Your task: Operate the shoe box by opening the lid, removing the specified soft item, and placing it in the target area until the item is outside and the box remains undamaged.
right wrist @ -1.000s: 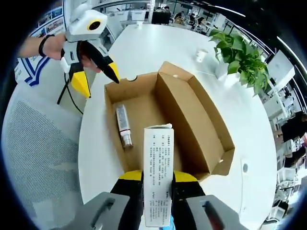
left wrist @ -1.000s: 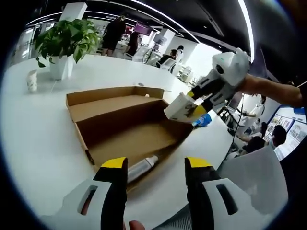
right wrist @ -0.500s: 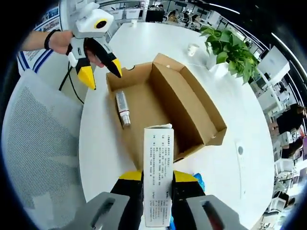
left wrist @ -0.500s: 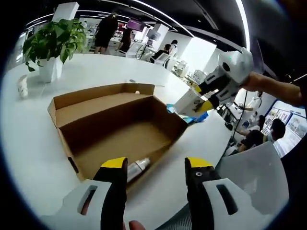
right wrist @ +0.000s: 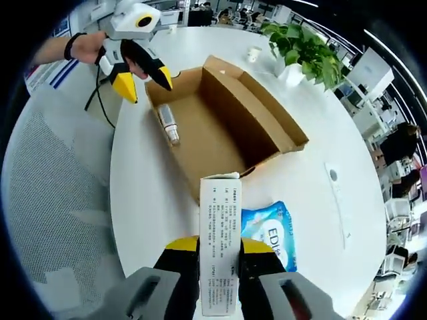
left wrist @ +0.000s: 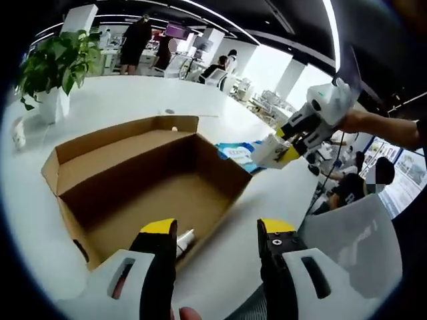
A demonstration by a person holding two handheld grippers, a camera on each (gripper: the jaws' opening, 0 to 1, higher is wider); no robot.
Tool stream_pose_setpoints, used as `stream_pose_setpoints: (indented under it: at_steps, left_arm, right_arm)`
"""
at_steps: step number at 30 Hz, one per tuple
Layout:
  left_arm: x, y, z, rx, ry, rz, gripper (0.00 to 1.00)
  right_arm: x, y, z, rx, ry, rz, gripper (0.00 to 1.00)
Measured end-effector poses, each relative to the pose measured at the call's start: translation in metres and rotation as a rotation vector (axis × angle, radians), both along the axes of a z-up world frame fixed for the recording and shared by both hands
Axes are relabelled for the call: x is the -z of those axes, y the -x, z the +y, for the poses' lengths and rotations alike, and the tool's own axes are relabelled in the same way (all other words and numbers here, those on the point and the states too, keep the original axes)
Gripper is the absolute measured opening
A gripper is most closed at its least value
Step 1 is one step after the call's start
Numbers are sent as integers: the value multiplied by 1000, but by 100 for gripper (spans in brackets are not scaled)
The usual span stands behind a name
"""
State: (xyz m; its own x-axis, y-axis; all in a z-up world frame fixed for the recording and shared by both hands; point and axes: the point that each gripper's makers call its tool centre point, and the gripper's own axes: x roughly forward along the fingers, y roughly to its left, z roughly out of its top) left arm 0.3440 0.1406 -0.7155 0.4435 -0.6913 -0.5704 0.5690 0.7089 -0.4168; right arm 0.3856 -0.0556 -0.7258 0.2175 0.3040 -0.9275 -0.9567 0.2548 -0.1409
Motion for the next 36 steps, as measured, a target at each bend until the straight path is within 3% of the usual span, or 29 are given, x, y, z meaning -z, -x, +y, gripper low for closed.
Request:
stream_pose_setpoints:
  at_steps: [27, 36]
  left_arm:
    - [9, -7, -49, 67, -20, 10, 50]
    - [13, -7, -60, 74, -28, 20, 50]
  right_arm:
    - [23, 25, -88, 99, 34, 30, 17]
    - [30, 29, -108, 116, 32, 44, 17]
